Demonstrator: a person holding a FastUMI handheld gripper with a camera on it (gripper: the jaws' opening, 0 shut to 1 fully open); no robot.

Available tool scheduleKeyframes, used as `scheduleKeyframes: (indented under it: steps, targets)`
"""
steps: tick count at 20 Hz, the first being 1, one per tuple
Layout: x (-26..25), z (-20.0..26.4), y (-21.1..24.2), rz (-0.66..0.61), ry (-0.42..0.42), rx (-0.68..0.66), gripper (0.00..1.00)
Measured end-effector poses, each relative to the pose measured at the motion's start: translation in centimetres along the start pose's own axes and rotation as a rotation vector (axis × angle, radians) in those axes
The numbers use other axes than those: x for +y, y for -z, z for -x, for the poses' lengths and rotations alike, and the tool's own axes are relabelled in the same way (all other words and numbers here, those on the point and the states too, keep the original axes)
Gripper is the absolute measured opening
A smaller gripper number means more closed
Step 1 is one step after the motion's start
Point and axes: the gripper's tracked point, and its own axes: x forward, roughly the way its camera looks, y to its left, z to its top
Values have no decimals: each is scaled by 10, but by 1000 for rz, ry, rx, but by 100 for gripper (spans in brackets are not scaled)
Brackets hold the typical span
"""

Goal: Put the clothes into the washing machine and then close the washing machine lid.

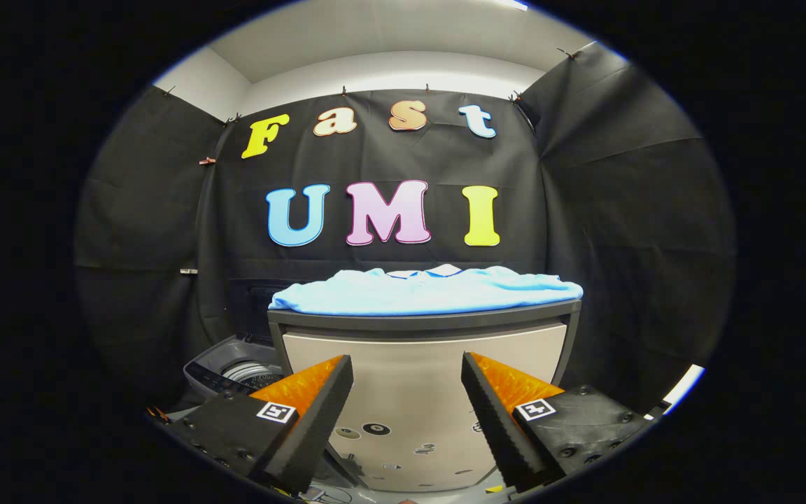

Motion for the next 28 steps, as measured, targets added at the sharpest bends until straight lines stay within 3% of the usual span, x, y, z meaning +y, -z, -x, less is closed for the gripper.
scheduleKeyframes:
  steps: [17,28]
  targets:
    - [2,-12,1,0,-17,22,99]
    - [-2,-79,-72,82,-37,12,98]
